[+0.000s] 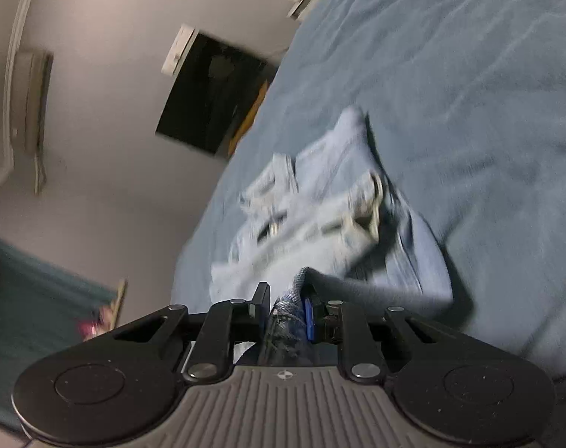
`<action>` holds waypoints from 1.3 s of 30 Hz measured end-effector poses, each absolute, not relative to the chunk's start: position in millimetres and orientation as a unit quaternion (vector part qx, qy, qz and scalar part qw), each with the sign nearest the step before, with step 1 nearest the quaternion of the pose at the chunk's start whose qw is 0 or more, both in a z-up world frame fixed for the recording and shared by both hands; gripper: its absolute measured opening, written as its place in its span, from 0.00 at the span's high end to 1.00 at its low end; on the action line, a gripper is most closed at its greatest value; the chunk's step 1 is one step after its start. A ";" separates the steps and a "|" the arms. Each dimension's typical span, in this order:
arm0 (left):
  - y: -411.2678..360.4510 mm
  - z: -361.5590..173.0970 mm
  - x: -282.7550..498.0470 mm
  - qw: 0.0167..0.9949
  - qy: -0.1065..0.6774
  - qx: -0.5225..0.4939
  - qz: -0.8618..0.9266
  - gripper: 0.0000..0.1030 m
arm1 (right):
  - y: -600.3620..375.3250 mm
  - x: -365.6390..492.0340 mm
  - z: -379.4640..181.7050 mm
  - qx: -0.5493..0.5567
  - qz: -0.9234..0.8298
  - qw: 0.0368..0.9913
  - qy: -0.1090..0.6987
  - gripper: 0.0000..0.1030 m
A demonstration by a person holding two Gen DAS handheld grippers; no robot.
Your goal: Fold large clothes
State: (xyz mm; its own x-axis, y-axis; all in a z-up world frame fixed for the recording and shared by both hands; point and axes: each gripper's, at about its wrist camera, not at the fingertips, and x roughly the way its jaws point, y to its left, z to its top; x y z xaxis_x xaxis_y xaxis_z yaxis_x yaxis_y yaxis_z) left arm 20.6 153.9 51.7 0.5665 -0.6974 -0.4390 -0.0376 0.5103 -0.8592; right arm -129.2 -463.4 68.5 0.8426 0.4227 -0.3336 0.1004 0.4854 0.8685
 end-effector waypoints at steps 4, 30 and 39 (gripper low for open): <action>149.9 55.4 64.3 0.765 0.400 -0.464 -0.199 0.86 | -473.6 -75.8 74.0 0.518 0.072 0.813 0.255 0.81; 108.9 7.8 288.2 0.779 0.410 -0.470 -0.070 0.60 | -483.6 176.2 23.7 0.531 -0.082 0.823 0.186 0.69; 104.6 42.1 273.8 0.869 0.380 -0.306 -0.079 0.42 | -463.0 174.6 35.7 0.332 -0.035 0.915 0.228 0.40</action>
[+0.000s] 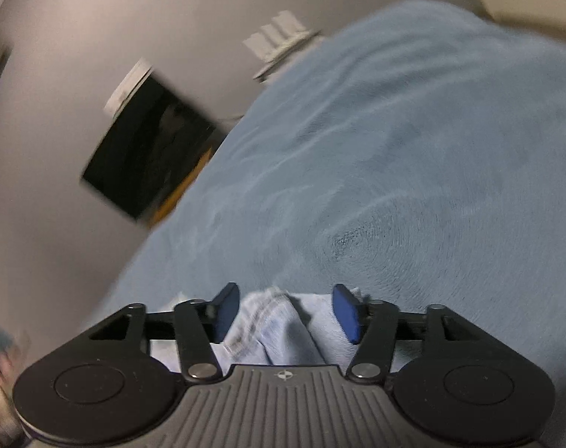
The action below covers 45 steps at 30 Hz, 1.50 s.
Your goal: Fold large clothes
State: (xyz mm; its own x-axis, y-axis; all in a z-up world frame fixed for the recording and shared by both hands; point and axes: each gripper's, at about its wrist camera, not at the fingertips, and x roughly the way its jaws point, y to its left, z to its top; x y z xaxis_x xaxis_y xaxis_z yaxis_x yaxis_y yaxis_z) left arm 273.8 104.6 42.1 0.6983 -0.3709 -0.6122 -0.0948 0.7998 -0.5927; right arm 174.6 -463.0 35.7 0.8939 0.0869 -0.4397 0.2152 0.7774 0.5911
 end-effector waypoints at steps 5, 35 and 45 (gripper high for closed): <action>84.1 28.0 266.2 0.898 0.390 -0.187 -0.079 0.42 | -440.2 191.1 34.7 0.244 -0.025 0.935 0.256 0.36; 64.2 -10.4 269.5 0.920 0.371 -0.076 -0.102 0.91 | -399.2 227.9 3.6 0.098 -0.052 0.958 0.264 0.96; 64.2 27.3 214.5 0.940 0.314 -0.095 -0.092 0.72 | -375.0 156.3 39.5 0.061 -0.056 0.981 0.175 0.53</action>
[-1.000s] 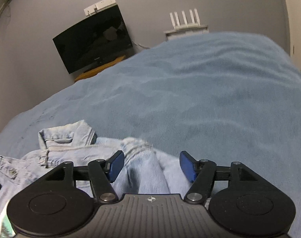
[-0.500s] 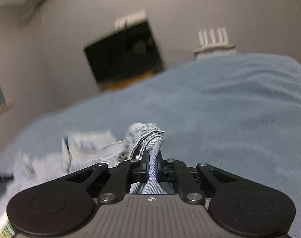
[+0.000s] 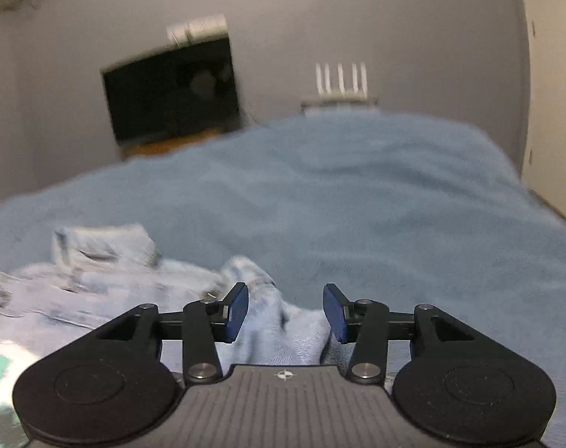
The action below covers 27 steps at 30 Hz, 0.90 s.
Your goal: Fold large clothes
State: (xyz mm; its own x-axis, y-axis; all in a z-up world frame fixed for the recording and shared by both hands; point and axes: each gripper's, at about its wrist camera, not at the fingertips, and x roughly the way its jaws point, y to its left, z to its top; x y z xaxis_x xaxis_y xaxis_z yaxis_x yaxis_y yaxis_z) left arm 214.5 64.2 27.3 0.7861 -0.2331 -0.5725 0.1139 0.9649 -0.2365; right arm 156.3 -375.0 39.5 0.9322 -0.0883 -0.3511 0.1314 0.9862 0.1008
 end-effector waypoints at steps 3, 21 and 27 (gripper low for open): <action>42.3 35.0 179.0 0.944 0.296 -0.062 -0.133 0.58 | -344.8 121.9 42.6 0.004 -0.007 0.989 0.151 0.53; 45.7 -32.7 149.1 0.933 0.319 -0.046 -0.157 0.78 | -374.6 111.6 -38.5 0.137 -0.018 0.970 0.200 0.67; 16.0 -6.6 113.1 0.947 0.281 -0.026 -0.153 0.38 | -338.4 79.8 -10.7 0.062 0.001 0.987 0.149 0.54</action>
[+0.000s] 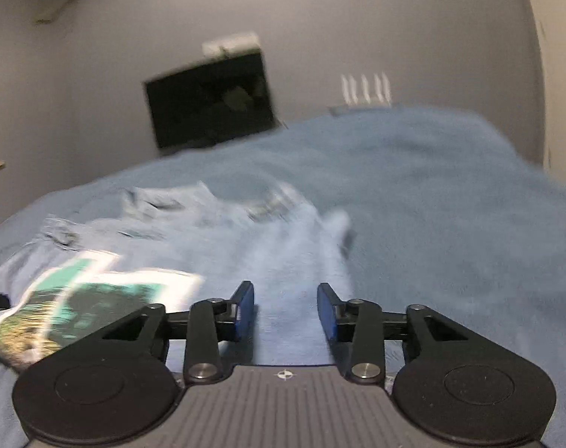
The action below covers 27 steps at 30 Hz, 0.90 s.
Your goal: Fold large clothes
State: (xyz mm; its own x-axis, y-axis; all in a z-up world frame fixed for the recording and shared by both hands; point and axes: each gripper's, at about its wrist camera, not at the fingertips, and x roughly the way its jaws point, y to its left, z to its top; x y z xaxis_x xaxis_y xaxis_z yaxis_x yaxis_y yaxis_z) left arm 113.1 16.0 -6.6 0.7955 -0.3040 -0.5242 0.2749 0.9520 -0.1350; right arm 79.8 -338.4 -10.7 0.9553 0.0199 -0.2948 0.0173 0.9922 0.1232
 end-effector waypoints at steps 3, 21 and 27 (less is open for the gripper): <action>-13.9 2.5 95.1 0.949 0.252 -0.006 -0.190 0.34 | -297.9 80.7 -1.4 0.018 0.049 0.989 0.138 0.54; -47.2 -29.5 94.0 0.943 0.281 0.047 -0.170 0.26 | -248.1 84.2 -25.1 -0.038 0.068 0.985 0.153 0.57; -13.0 -27.9 100.5 0.946 0.291 0.028 -0.141 0.26 | -277.4 85.6 -34.8 -0.028 0.032 0.984 0.171 0.59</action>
State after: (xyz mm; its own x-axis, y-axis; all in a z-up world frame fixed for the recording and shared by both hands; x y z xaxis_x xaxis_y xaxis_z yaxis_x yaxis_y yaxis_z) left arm 100.5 -13.0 -27.9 0.7907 -0.2503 -0.5587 0.2824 0.9588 -0.0299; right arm 85.6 -277.4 -34.8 0.9398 0.0535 -0.3375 -0.0724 0.9964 -0.0435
